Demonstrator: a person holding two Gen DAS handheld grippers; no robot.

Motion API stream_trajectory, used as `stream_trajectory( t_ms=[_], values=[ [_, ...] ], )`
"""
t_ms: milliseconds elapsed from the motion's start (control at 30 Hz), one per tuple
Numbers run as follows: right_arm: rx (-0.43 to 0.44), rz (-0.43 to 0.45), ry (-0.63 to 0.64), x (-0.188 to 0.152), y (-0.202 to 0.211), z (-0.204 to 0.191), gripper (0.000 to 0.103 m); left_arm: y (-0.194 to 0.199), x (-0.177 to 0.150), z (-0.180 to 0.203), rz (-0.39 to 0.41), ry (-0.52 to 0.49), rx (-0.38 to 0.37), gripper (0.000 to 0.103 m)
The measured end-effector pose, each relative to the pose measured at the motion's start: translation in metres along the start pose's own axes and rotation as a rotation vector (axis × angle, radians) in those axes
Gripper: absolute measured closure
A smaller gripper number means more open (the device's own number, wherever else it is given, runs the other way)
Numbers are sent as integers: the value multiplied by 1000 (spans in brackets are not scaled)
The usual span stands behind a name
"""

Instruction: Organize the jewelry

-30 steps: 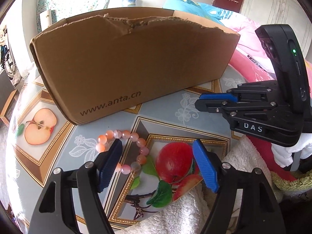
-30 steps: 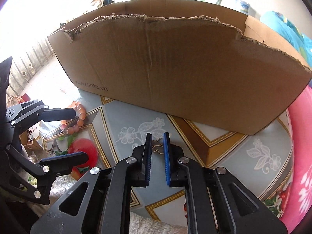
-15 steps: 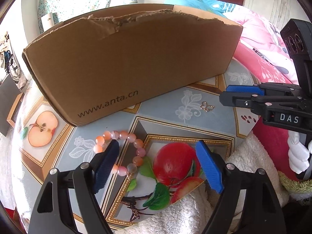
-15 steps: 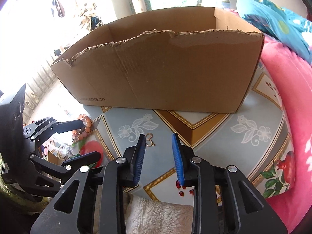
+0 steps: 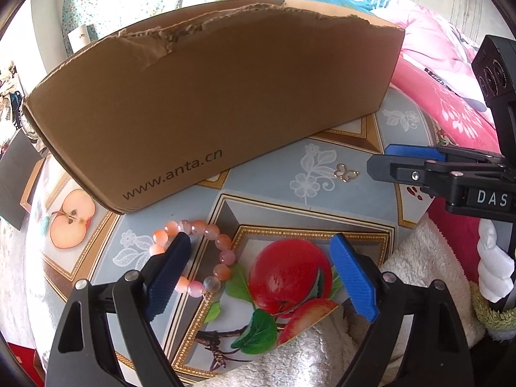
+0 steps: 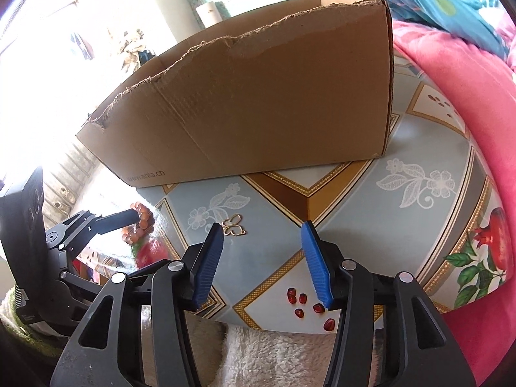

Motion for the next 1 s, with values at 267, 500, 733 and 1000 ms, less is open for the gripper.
stream_trajectory(
  t_ms=[267,500,733,1000],
  values=[
    [39,21,-13,-1,2,11,45,-6,3,5,-8,0,7,12],
    [57,39,-24,-1,9,9,41,-8,4,6,-17,3,9,10],
    [55,57,-22,-4,7,4,39,-10,6,7,-25,5,11,7],
    [67,66,-48,-7,13,12,39,-12,8,8,-29,8,13,6]
  ],
)
Point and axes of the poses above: each gripper's, at about its wrist camera, not at the fingertips, and y roughly against the way its jaws point, z to its right, x to its top, the point moved 5 cm from there along -y, roughly the way its jaws point, and after that the axes turned 6 degrees about -x, right-handed, at the moved point
